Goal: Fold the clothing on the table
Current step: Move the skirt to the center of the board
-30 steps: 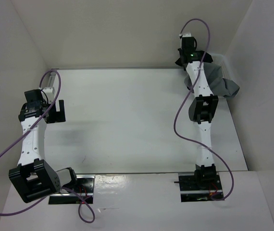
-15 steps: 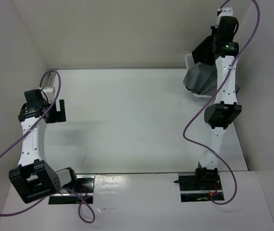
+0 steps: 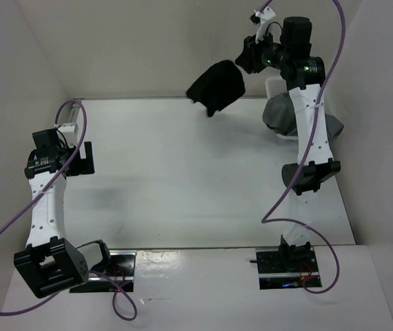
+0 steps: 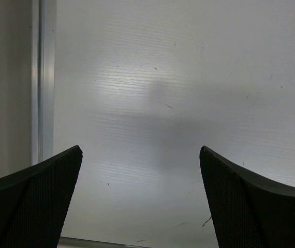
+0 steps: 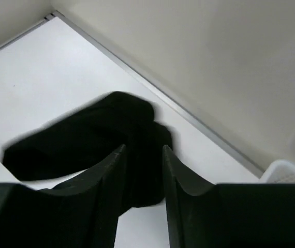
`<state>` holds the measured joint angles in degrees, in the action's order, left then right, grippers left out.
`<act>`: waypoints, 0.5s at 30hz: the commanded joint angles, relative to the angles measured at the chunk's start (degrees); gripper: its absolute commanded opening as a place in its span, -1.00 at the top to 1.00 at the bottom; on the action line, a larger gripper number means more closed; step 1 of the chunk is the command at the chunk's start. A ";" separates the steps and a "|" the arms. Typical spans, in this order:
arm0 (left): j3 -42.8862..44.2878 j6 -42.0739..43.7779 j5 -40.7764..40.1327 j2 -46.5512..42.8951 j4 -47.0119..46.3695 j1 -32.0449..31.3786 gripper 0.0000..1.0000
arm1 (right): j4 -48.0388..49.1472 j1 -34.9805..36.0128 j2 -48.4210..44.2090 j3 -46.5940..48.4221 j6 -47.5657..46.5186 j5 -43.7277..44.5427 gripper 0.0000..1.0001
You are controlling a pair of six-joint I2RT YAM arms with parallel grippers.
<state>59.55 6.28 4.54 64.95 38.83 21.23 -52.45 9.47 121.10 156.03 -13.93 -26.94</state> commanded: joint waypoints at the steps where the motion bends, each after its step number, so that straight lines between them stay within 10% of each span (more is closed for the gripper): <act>1: -0.14 1.27 1.88 -1.23 -0.95 0.30 -1.00 | -2.05 -1.56 -4.38 -0.01 -3.99 -7.79 0.20; 6: -0.66 1.27 1.88 -2.28 -0.95 0.30 -1.00 | -8.19 -2.27 -2.62 -1.70 -8.30 -2.53 -0.96; 15: -0.14 1.27 0.74 -2.28 -1.48 0.30 -1.00 | -13.11 -1.48 1.42 -5.45 -8.91 2.15 -0.96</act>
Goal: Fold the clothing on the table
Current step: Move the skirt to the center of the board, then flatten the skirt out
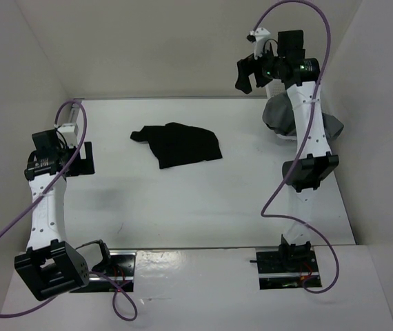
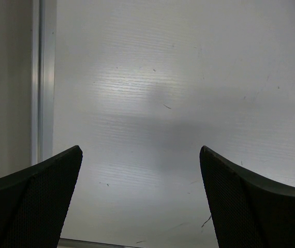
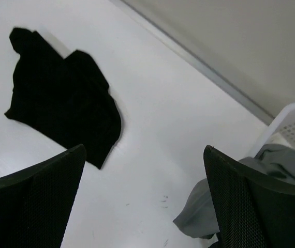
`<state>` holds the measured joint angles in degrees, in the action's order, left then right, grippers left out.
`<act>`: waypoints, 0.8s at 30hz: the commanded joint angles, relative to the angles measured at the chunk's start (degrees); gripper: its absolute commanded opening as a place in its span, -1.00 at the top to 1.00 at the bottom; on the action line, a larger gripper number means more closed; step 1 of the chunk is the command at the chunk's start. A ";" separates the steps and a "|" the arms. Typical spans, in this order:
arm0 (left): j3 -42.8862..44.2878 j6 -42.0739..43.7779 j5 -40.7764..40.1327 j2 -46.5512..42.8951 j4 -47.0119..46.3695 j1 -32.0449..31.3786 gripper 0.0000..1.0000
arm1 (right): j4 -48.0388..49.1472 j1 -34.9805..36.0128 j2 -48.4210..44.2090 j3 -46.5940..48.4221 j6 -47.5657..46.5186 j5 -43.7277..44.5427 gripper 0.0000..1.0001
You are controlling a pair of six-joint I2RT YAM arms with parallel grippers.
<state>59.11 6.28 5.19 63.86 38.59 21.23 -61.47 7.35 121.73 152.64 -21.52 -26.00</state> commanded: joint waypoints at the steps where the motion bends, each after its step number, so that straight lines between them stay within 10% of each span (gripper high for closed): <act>1: 1.09 1.27 0.60 -1.19 -1.23 0.30 -1.00 | -5.05 1.43 1.74 -2.69 -1.33 1.21 -0.96; 7: 7.22 3.56 11.39 8.09 -0.10 -5.75 -1.00 | -11.83 1.43 3.26 -11.29 -0.81 -1.86 -0.96; 14: 20.14 -1.86 14.06 28.32 1.32 -21.48 -0.35 | 8.20 5.65 -17.39 -50.27 2.97 10.17 -0.96; 24: 19.21 -15.41 30.66 45.91 -3.25 -24.49 -0.22 | 19.28 5.65 -29.27 -66.15 7.18 19.32 -0.94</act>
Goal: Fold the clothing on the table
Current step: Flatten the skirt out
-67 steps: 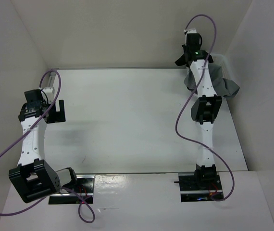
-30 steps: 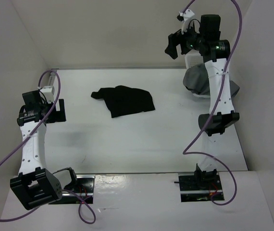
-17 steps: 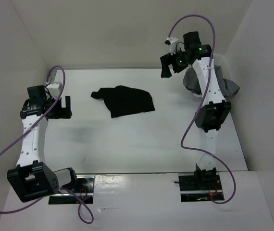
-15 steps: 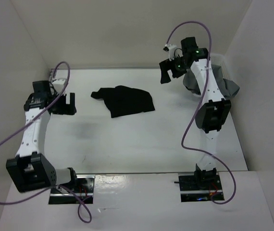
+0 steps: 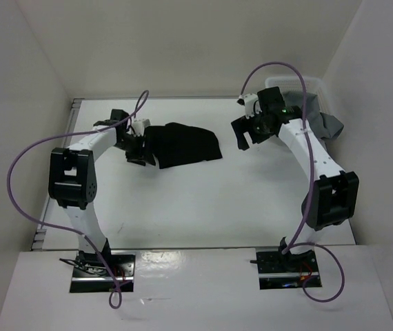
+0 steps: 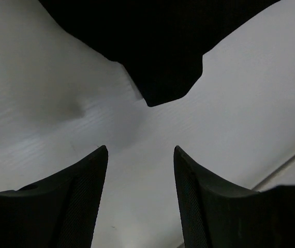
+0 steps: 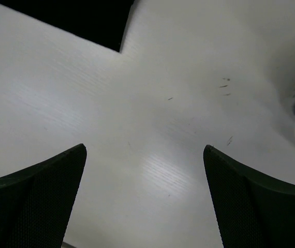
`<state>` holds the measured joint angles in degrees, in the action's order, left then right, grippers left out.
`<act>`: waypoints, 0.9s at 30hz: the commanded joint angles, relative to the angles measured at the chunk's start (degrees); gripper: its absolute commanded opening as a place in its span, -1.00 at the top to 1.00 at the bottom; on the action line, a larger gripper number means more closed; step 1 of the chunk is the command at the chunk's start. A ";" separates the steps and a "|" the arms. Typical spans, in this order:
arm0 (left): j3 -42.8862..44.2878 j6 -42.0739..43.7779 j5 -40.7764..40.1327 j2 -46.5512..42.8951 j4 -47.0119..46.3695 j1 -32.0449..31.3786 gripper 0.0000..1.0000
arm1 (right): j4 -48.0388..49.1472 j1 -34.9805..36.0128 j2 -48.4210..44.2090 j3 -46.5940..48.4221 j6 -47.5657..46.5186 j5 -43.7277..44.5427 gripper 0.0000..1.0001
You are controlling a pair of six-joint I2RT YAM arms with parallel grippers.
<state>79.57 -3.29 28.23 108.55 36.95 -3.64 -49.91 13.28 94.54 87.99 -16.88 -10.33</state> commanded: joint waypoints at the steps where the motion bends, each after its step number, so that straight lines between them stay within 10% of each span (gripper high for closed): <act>1: -2.04 -6.63 7.63 1.83 -1.62 0.39 -0.22 | 7.72 -0.27 -2.08 -2.02 2.56 3.65 -0.94; 27: -0.29 -22.11 5.87 13.09 -13.39 -0.84 0.05 | 7.20 -0.27 0.20 0.17 3.09 4.70 -0.94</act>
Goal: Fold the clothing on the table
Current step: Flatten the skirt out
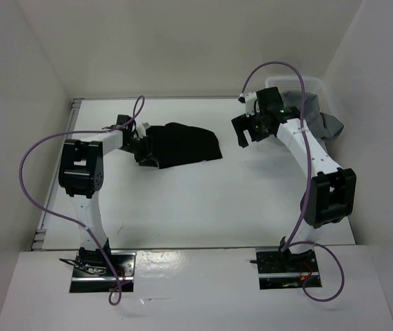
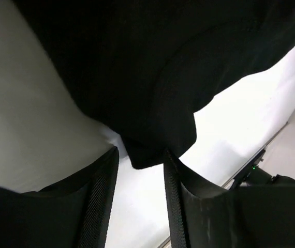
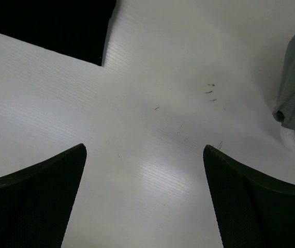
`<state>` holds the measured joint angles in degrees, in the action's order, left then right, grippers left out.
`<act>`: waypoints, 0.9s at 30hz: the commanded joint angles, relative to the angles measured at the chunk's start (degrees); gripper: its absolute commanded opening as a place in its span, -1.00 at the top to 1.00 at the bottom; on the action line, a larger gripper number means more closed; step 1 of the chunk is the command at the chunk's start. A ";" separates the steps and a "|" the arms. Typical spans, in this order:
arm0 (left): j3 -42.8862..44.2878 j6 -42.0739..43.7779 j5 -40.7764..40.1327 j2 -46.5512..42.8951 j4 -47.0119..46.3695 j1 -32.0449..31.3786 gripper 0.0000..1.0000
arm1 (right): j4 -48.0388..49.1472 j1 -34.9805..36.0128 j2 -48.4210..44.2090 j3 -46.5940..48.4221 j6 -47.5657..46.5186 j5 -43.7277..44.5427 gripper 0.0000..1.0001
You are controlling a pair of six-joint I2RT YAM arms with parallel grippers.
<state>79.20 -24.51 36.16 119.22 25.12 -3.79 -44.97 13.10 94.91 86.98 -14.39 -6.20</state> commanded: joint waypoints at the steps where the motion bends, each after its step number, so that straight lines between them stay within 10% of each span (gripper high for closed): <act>1: -0.44 -0.89 -2.06 2.42 -1.57 -1.21 0.05 | 2.26 -0.10 -0.17 1.17 0.59 0.57 -0.94; 15: -2.74 0.86 -4.26 1.37 -1.58 -1.22 1.00 | 4.45 -0.10 3.78 2.40 3.57 -2.23 -0.92; 27: -0.89 5.79 -4.79 1.37 0.18 -1.22 1.00 | 12.79 -0.10 12.75 0.39 9.82 -10.24 -0.84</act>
<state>77.93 -22.44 35.77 119.90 23.38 -4.78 -38.52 13.10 107.37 87.68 -7.11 -13.04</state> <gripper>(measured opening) 0.008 0.924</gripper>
